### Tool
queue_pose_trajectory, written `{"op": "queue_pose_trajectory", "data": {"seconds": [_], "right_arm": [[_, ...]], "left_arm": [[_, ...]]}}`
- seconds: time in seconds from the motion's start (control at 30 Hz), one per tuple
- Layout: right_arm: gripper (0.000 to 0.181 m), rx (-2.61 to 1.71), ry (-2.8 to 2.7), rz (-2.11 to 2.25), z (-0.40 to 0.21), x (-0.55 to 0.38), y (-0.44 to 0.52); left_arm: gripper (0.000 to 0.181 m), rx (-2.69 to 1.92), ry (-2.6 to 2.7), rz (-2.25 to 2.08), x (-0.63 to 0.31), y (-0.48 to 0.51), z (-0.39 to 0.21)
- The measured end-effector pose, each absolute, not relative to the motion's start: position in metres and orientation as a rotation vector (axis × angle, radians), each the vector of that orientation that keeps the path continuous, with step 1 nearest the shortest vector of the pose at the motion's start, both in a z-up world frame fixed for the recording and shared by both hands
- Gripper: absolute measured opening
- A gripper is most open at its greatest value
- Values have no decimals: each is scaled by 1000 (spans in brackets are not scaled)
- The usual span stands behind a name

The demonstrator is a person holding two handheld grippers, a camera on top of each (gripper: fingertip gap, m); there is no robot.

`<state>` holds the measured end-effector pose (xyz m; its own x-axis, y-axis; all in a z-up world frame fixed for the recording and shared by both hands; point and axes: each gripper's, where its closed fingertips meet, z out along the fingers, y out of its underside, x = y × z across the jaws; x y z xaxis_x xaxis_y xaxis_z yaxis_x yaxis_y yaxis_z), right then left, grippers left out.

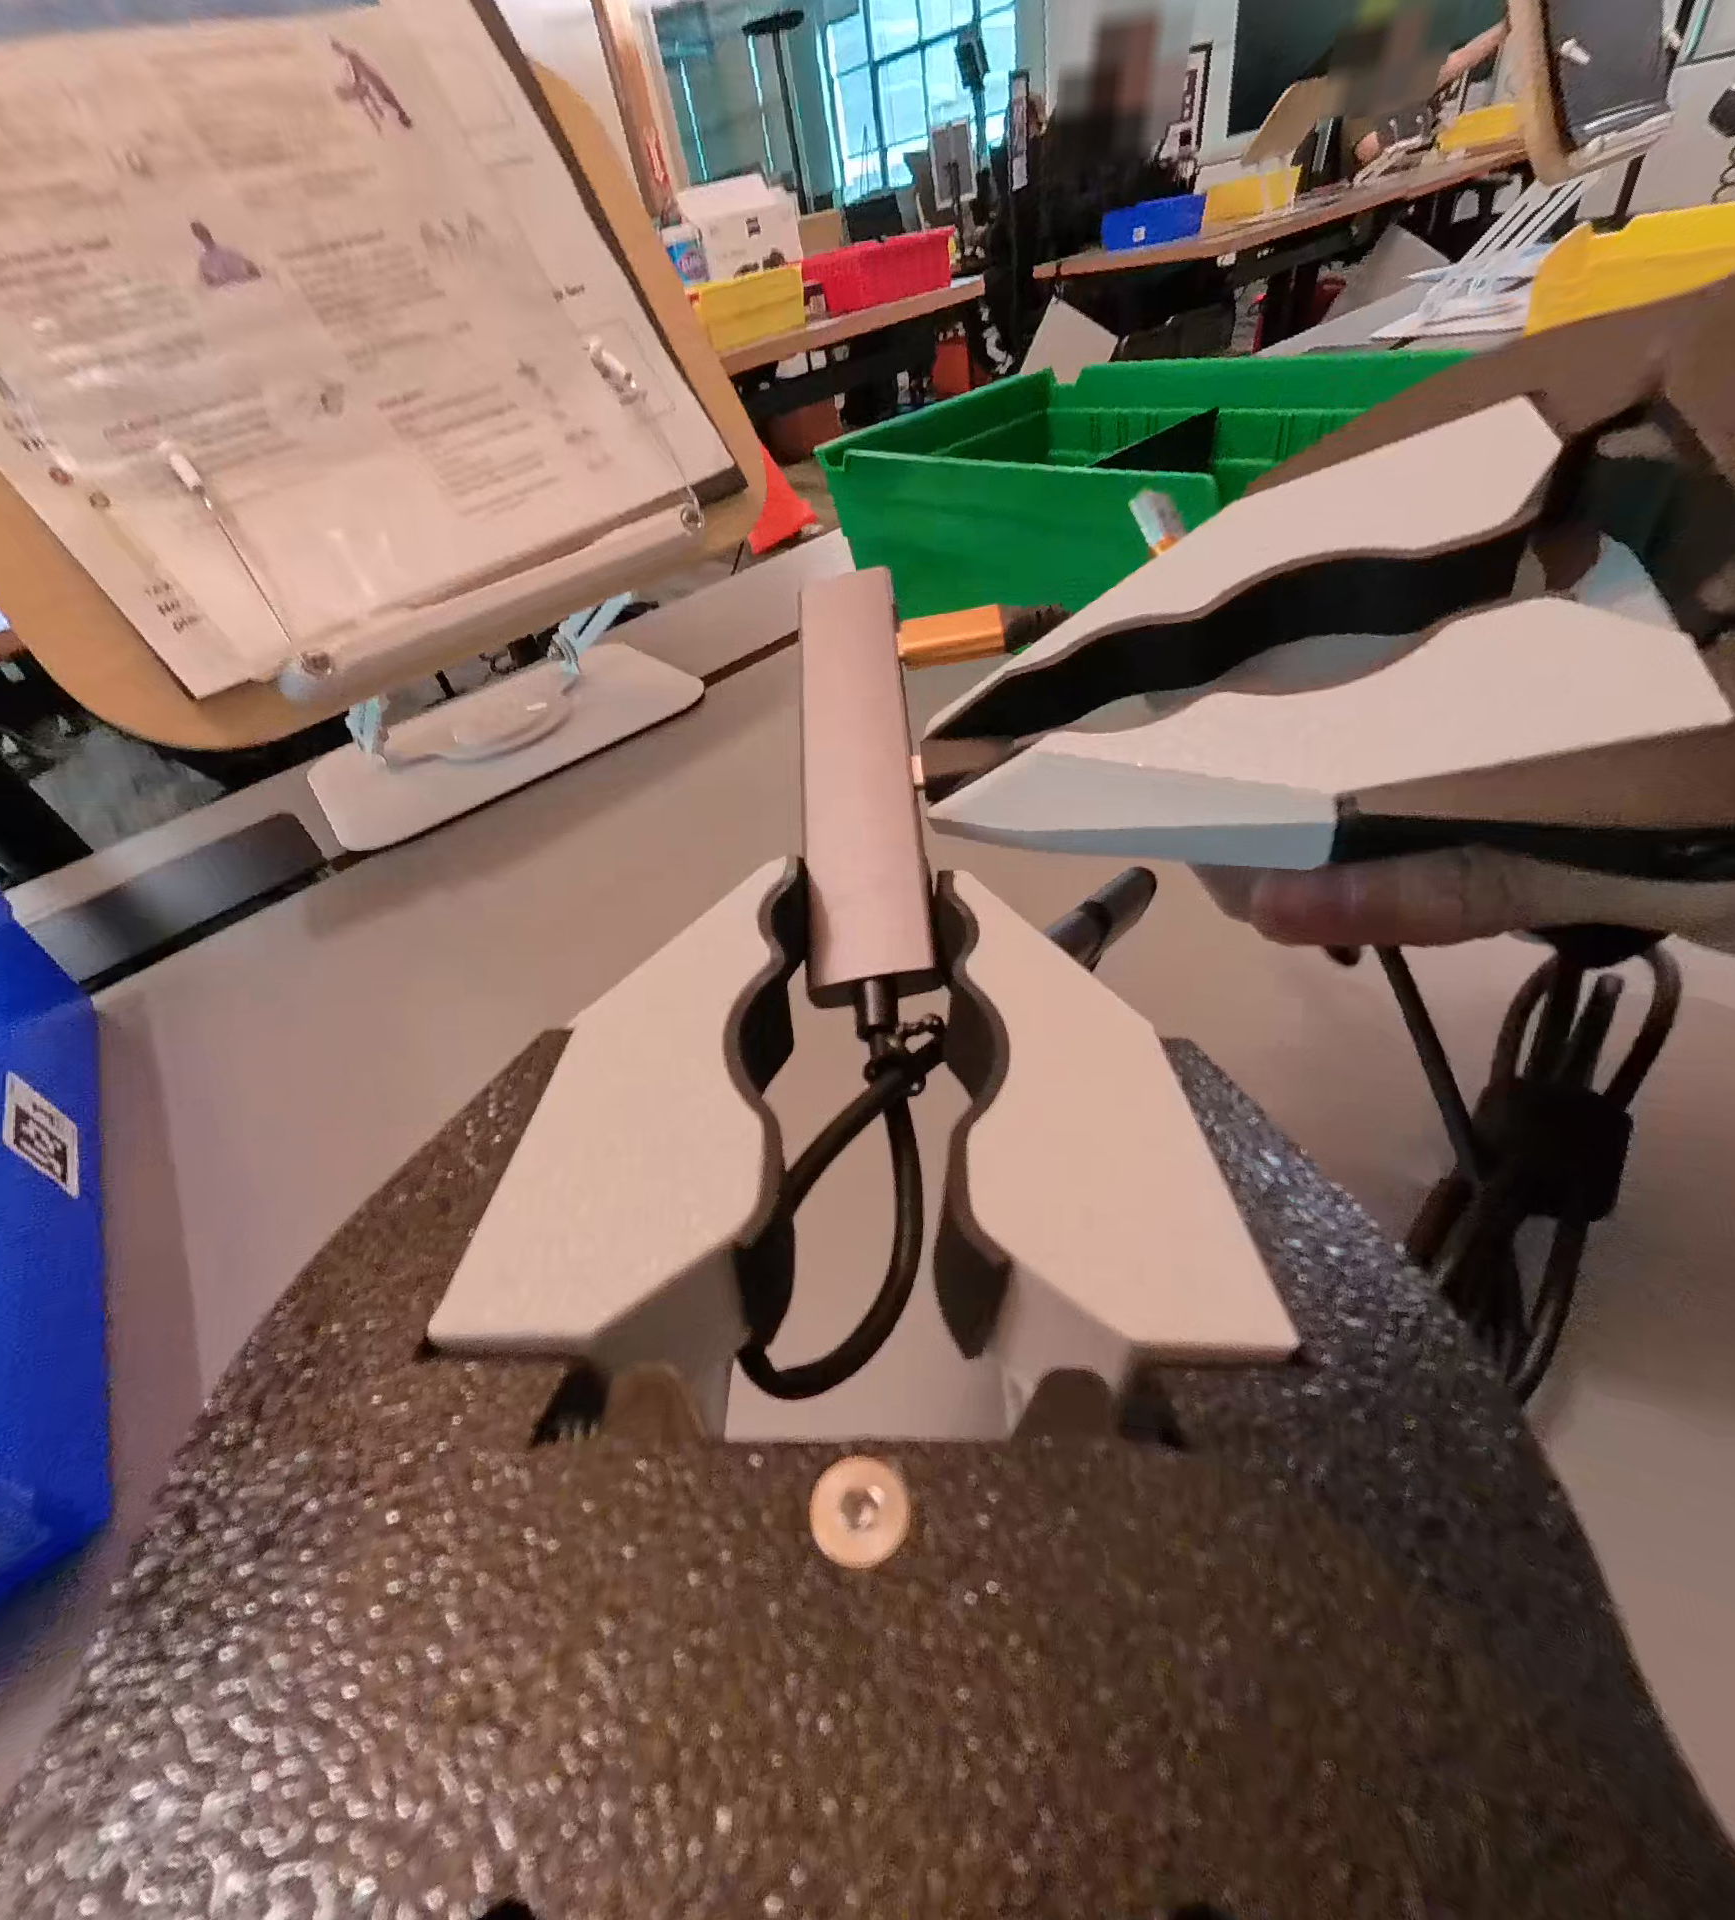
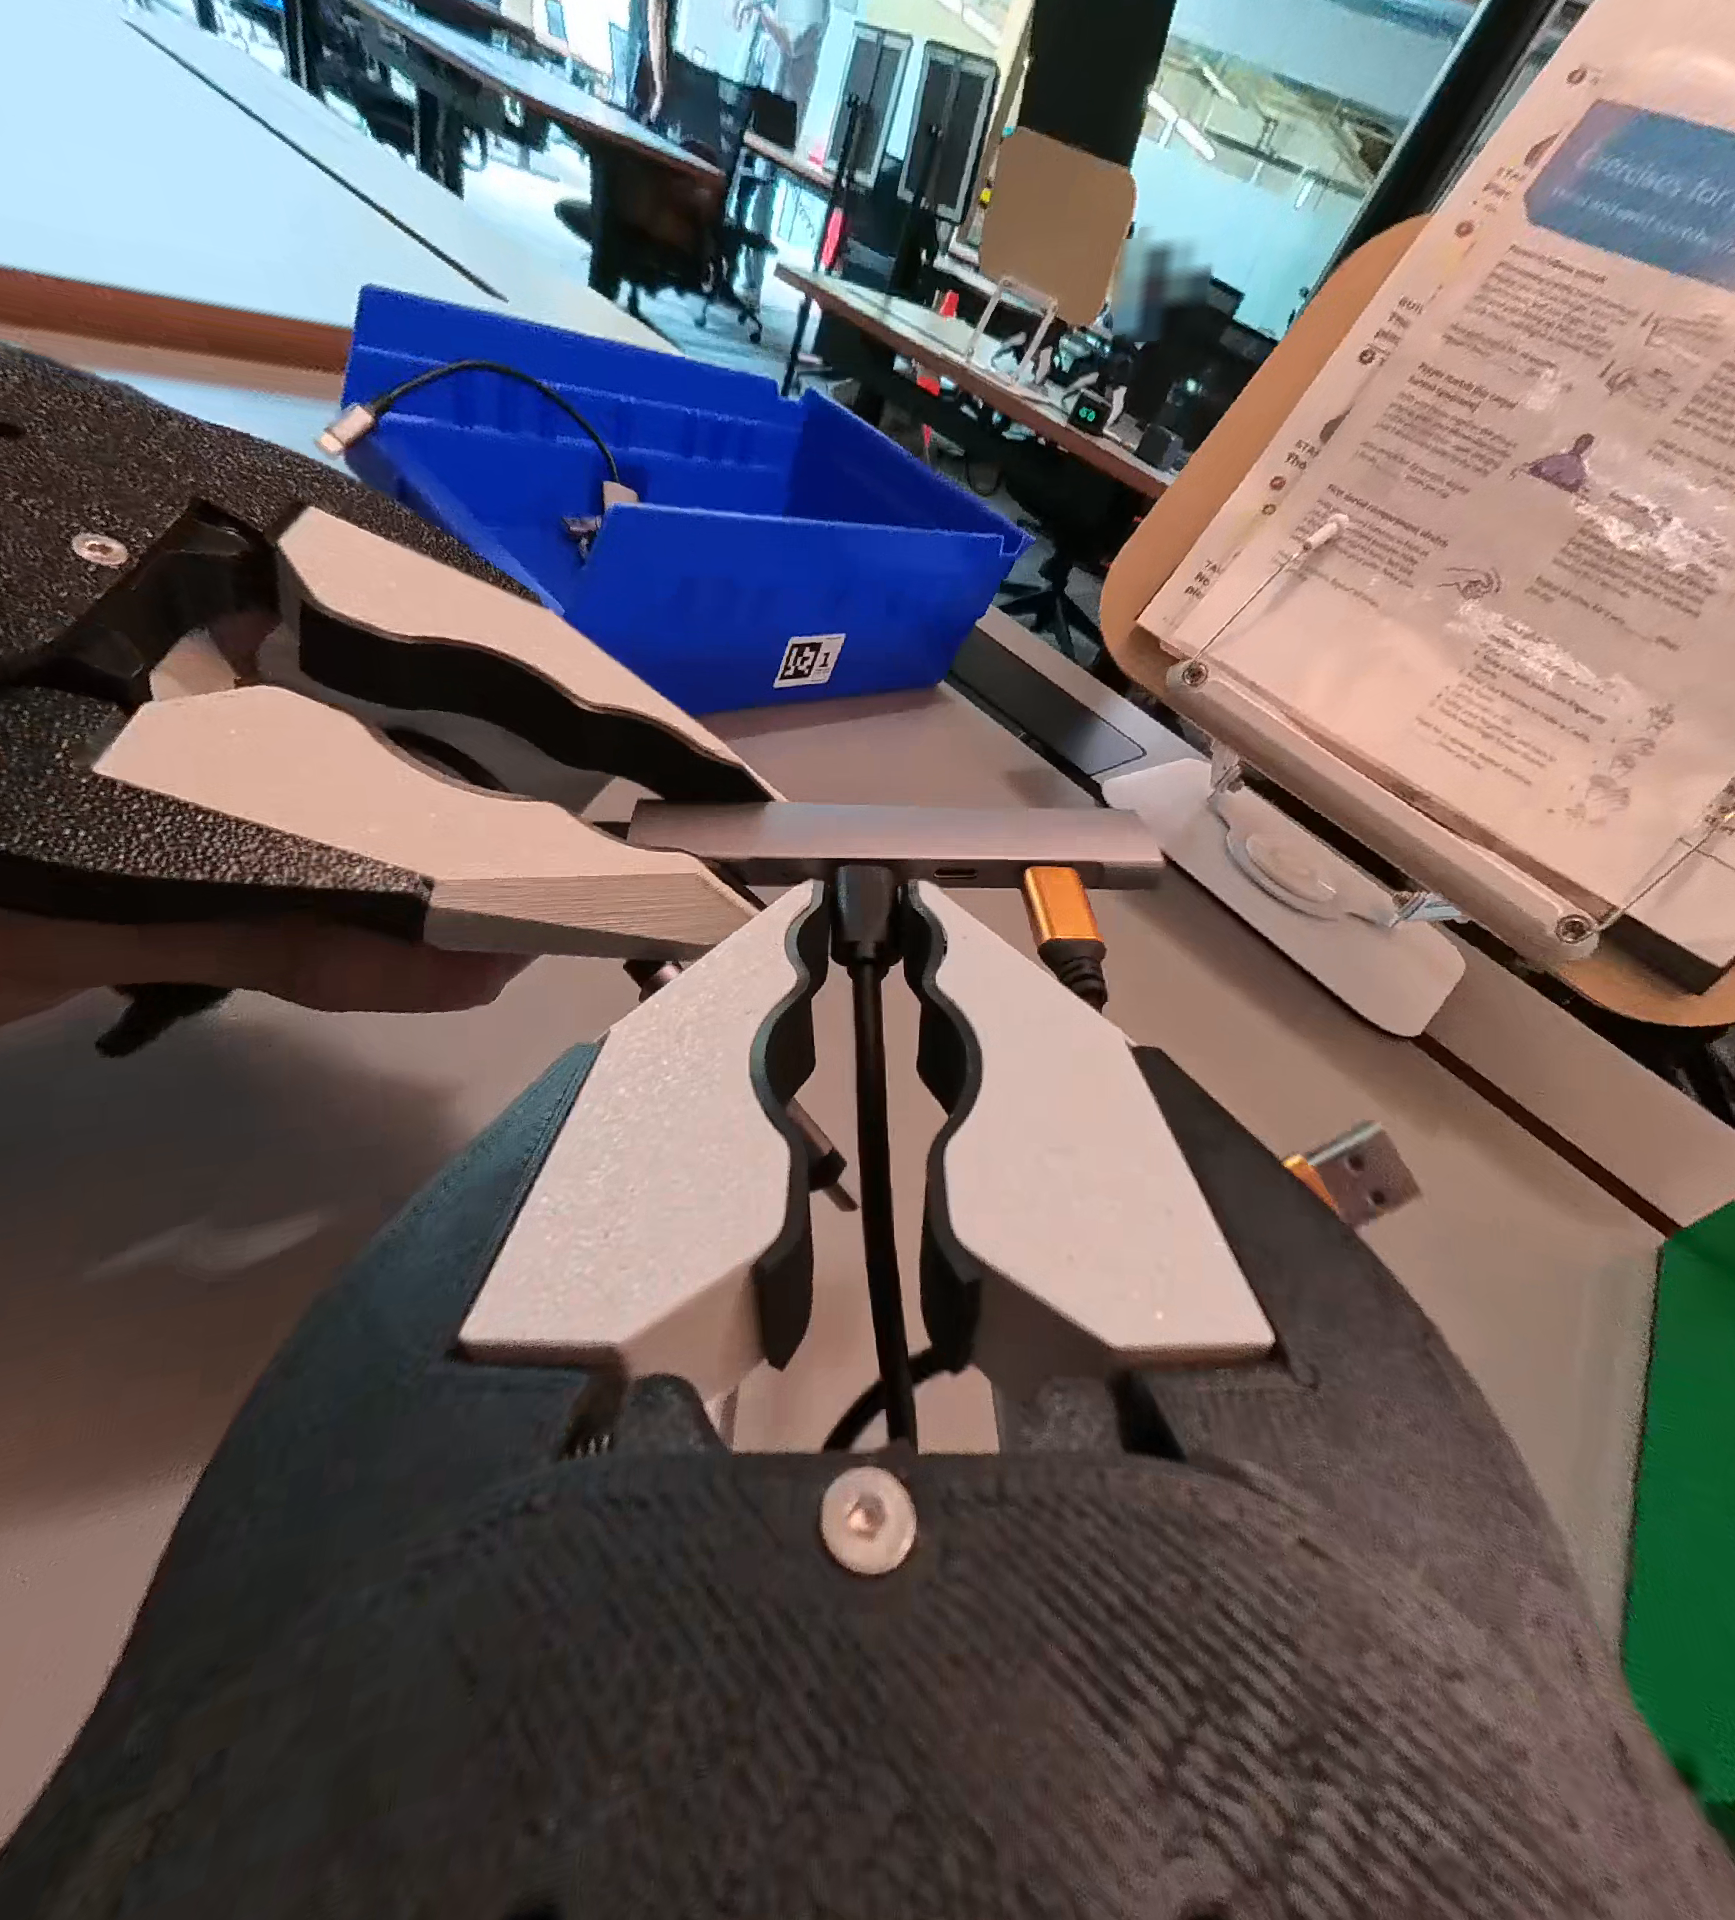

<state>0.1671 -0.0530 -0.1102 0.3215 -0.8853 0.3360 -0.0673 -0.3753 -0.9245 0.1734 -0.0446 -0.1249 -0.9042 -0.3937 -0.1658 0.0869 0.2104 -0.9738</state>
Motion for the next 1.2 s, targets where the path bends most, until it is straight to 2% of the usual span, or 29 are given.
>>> {"op": "queue_pose_trajectory", "data": {"seconds": [0.37,0.87,0.93,1.0,1.07,1.2], "right_arm": [[11,-1538,845,-994,-108,169,-47],[12,-1499,901,-1070,-105,172,-43],[12,-1498,934,-1160,-98,163,-63],[11,-1450,912,-1049,-86,155,-61],[11,-1391,878,-1022,-66,149,-61],[11,-1440,706,-1005,-22,115,-58]], "left_arm": [[22,-362,2206,-1766,174,-40,-125],[23,-416,2079,-1776,188,-28,-119],[22,-569,1921,-1621,234,17,-115],[22,-721,1942,-1808,245,41,-99],[22,-627,1887,-1875,226,34,-72],[22,-473,1790,-1673,216,33,-57]]}}
